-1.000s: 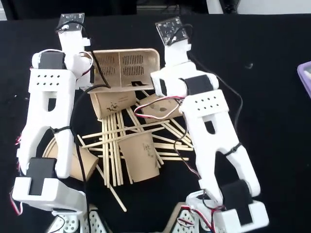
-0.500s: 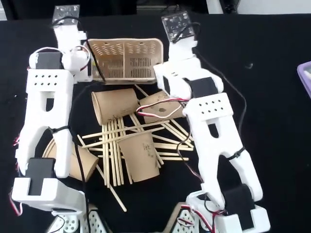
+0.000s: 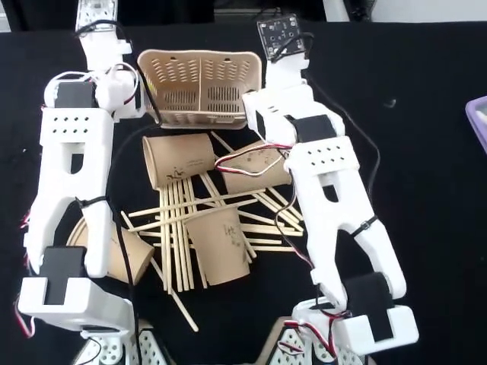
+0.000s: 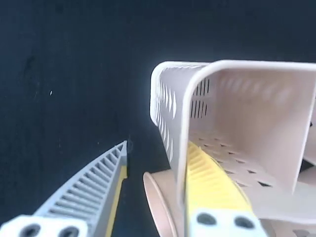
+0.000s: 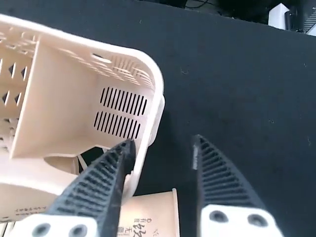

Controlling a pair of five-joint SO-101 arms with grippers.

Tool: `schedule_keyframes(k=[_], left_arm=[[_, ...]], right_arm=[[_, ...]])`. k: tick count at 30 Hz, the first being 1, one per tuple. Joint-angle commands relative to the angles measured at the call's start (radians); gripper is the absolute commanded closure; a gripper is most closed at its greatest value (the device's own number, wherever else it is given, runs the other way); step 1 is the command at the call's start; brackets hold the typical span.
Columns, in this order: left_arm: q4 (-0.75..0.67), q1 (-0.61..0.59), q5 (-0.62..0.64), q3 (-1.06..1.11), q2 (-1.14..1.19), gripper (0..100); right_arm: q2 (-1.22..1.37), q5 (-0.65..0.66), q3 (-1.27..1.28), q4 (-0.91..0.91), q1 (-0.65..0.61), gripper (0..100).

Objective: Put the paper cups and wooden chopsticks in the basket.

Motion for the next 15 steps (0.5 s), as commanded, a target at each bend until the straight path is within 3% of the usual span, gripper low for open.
schedule_keyframes(k=[1,6,9,10,14,15], left_arm=[[-0.091,-0.036,-0.005,-0.051,-0.009,82],[-0.155,-0.036,0.044,-0.030,0.057,80],[-0.157,-0.038,0.066,-0.030,0.129,79],[-0.157,-0.039,0.074,-0.030,0.146,80],[-0.074,-0.048,0.074,-0.048,0.186,98],[-0.018,-0.048,0.072,-0.056,0.186,95]], right_arm=[[-0.005,0.003,-0.082,-0.014,-0.015,79.6],[0.077,0.003,-0.173,-0.005,-0.034,80.8],[0.142,0.003,-0.194,-0.005,-0.028,93.6],[0.157,0.003,-0.196,-0.006,-0.026,99.3],[0.179,0.006,-0.174,0.015,-0.009,99.0],[0.170,0.009,-0.162,0.044,0.000,98.6]])
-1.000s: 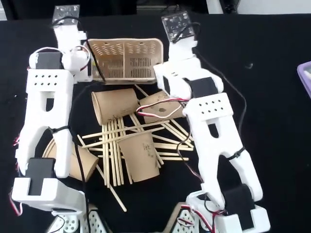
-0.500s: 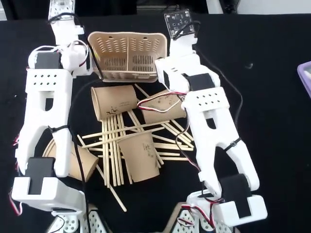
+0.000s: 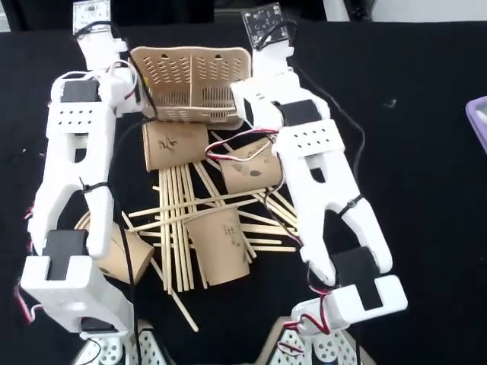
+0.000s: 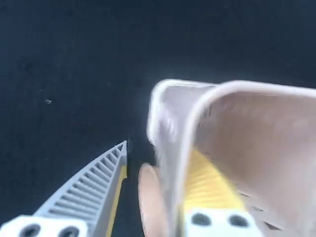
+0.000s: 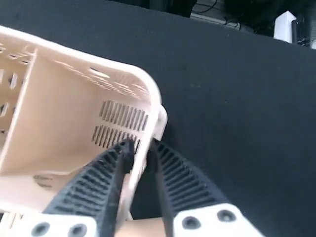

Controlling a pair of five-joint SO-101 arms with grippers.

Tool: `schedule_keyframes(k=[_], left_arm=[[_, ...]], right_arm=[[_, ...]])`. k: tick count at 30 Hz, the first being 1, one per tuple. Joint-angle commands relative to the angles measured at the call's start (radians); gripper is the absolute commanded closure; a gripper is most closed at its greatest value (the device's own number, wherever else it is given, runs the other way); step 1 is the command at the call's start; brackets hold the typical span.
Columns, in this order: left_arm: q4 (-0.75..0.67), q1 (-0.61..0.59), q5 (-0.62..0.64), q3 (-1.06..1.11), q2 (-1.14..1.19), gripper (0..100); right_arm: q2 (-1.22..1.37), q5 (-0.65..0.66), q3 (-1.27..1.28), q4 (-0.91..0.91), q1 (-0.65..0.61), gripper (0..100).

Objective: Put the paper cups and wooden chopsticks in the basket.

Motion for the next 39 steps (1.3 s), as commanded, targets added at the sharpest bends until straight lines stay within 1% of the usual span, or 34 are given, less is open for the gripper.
schedule_keyframes(k=[1,2,4,8,13,19,23,26,29,31,36,39], left_arm=[[0.167,-0.031,0.003,-0.056,0.023,96],[0.229,-0.033,-0.008,-0.074,0.023,98],[0.336,-0.033,-0.051,-0.120,0.029,97],[0.470,-0.033,-0.089,-0.174,0.026,97],[0.557,-0.031,-0.112,-0.193,0.023,97],[0.637,-0.033,-0.117,-0.194,0.021,97],[0.652,-0.033,-0.117,-0.183,-0.032,97],[0.641,-0.053,-0.115,-0.193,-0.106,97],[0.583,-0.065,-0.115,-0.168,-0.150,97],[0.511,-0.065,-0.117,-0.113,-0.143,97],[0.273,-0.067,-0.109,0.031,-0.103,97],[0.207,-0.067,-0.107,0.036,-0.092,97]], right_arm=[[-0.021,0.011,0.005,0.089,0.038,98.8],[-0.038,0.011,0.015,0.132,0.040,98.8],[-0.074,0.012,0.041,0.203,0.040,98.8],[-0.148,0.014,0.091,0.287,0.031,98.8],[-0.254,0.080,0.162,0.348,-0.003,98.8],[-0.392,0.104,0.249,0.367,-0.003,98.8],[-0.463,0.118,0.288,0.364,-0.005,98.8],[-0.501,0.117,0.274,0.356,-0.003,98.8],[-0.503,0.112,0.252,0.316,-0.003,98.8],[-0.489,0.110,0.252,0.272,-0.002,98.8],[-0.409,0.109,0.249,0.127,0.000,98.8],[-0.361,0.109,0.200,0.081,0.000,98.8]])
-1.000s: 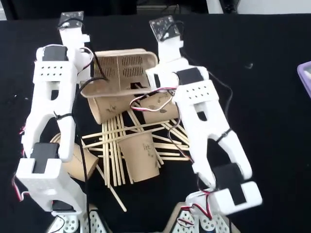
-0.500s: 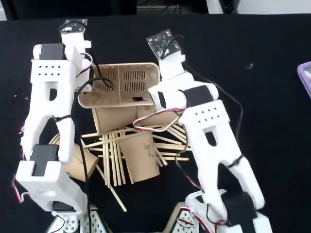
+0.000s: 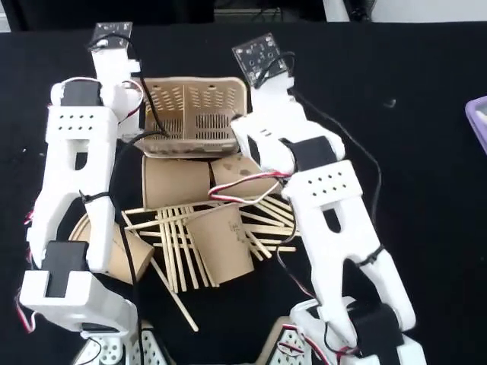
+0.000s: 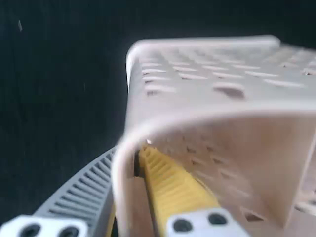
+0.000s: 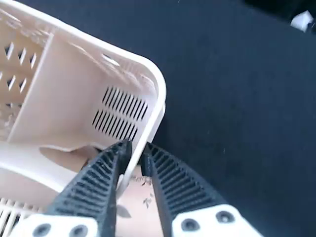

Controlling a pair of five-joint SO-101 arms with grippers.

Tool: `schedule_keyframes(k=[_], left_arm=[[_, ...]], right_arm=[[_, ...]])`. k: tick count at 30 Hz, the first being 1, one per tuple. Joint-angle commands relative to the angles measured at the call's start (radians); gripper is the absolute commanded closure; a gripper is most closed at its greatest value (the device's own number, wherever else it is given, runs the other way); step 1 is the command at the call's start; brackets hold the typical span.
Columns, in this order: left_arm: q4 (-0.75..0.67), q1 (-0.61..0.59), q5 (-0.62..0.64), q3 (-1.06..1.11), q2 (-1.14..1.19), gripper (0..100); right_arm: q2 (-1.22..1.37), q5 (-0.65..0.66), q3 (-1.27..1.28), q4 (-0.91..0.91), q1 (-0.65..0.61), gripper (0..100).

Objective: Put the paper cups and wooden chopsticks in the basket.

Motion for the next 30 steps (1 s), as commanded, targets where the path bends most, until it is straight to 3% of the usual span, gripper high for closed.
schedule_keyframes(k=[1,8,13,18,23,30], left_arm=[[-0.118,-0.074,-0.006,0.008,0.009,96],[-0.126,-0.076,-0.003,-0.015,0.012,82],[-0.166,-0.097,0.066,-0.018,0.003,81],[-0.203,-0.090,0.071,-0.041,0.002,81],[-0.193,-0.091,0.155,-0.111,0.002,72],[-0.192,-0.088,0.158,-0.171,0.011,72]], right_arm=[[0.035,0.009,-0.091,-0.048,0.028,98.8],[0.223,0.009,-0.237,-0.026,0.028,96.2],[0.265,0.009,-0.320,0.060,0.020,82.2],[0.246,0.009,-0.389,0.066,0.021,82.2],[0.254,0.009,-0.440,0.081,0.021,80.5],[0.257,-0.037,-0.472,0.077,0.003,73.7]])
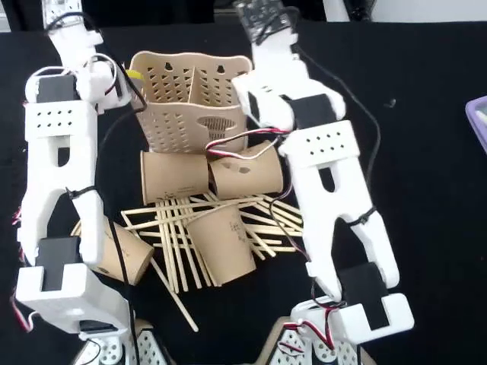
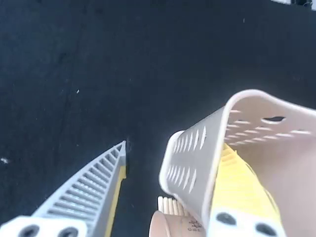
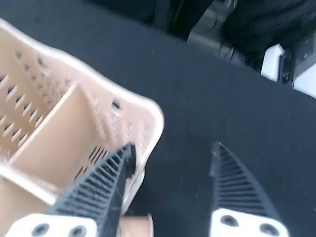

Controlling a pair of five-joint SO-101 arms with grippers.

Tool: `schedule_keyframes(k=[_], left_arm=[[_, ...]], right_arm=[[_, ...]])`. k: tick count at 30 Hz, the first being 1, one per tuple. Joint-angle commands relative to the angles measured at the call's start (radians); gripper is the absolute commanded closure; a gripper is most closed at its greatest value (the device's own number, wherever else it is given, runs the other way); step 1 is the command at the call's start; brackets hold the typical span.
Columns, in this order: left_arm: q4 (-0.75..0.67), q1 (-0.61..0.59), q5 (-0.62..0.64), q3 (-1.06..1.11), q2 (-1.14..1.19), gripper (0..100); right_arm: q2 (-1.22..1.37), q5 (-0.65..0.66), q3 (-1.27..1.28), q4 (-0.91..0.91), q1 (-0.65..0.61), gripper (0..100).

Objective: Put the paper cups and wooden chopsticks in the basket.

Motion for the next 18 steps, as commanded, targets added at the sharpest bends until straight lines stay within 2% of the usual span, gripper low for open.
schedule_keyframes(k=[1,6,15,18], left_arm=[[-0.002,-0.024,0.017,-0.067,-0.012,72],[0.000,-0.031,0.020,-0.088,-0.023,72],[0.048,-0.027,0.020,-0.105,-0.183,72],[0.083,-0.047,0.018,-0.114,-0.218,72]], right_arm=[[-0.013,-0.041,-0.056,-0.002,-0.008,73.7],[-0.044,-0.078,-0.128,0.012,0.009,73.6],[-0.150,-0.086,-0.234,0.216,0.015,73.7],[-0.197,-0.084,-0.234,0.333,0.023,73.7]])
